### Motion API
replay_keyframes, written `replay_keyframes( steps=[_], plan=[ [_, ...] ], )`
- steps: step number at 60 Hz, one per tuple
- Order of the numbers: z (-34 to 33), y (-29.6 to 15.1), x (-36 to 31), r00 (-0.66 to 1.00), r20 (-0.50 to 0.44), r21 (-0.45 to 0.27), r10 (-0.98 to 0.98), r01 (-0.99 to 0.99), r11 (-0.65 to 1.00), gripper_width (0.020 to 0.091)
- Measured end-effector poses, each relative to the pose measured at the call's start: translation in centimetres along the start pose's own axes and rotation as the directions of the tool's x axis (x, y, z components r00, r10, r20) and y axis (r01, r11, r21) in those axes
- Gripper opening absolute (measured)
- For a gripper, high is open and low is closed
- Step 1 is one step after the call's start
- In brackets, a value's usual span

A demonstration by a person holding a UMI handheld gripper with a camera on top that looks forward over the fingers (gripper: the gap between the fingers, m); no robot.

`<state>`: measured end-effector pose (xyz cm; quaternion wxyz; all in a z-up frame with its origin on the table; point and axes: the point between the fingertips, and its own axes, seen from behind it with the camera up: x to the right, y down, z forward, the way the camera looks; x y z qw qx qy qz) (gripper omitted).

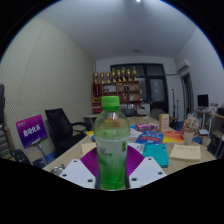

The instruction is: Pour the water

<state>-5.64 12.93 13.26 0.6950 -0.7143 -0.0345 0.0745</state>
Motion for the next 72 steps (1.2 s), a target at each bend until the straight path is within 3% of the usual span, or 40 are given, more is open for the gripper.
replay_keyframes(
  steps=[14, 16, 26, 30, 39, 40, 45, 54, 72],
  plan=[
    [2.8, 4.9, 1.1, 0.999, -0.042, -0.055, -0.033, 0.031, 0.998, 0.0329],
    [3.3, 4.1, 0.9, 0.999, -0.037, -0.026, -0.033, 0.032, 0.999, 0.0327],
    [3.4, 3.8, 0.5, 0.999, -0.032, -0.017, -0.030, 0.029, 0.999, 0.0326],
    [3.0, 4.0, 0.7, 0.999, -0.032, -0.019, -0.022, 0.022, 1.000, 0.0360],
    [2.7, 4.0, 0.8, 0.999, -0.038, -0.063, -0.038, 0.036, 0.997, 0.0609],
    [2.5, 4.3, 1.0, 0.998, -0.042, -0.076, -0.044, 0.041, 0.996, 0.0610],
    [1.3, 4.3, 1.1, 0.998, -0.040, -0.106, -0.053, 0.048, 0.993, 0.0855],
    [-2.5, 2.9, 0.9, 0.996, -0.040, -0.103, -0.082, 0.078, 0.992, 0.0847],
    [-16.8, 0.6, -1.6, 0.997, -0.041, -0.125, -0.058, 0.053, 0.991, 0.0843]
  ],
)
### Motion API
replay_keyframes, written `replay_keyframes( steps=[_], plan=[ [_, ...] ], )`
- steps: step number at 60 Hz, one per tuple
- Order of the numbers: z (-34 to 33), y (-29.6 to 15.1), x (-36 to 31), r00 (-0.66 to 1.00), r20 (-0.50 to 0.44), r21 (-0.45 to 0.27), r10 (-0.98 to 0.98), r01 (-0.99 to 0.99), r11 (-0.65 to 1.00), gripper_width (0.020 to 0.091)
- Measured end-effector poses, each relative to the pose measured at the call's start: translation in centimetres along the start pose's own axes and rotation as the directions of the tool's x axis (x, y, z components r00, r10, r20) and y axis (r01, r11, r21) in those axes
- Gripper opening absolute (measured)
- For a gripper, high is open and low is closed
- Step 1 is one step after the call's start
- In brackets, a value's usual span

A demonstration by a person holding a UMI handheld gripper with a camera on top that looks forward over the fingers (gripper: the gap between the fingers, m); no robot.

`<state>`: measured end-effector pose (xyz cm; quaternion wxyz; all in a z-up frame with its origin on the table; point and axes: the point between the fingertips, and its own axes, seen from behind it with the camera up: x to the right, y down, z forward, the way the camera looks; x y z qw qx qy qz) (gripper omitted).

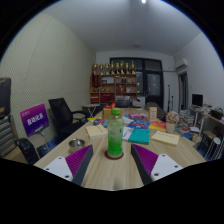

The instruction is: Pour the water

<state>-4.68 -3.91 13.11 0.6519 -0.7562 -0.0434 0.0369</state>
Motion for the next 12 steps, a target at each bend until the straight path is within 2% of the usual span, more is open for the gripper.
replay_keyframes(
  steps=[12],
  plan=[
    [-8.9, -0.2, -1.1, 0.999, 0.006, 0.004, 0.044, -0.044, 0.999, 0.0837]
  ],
)
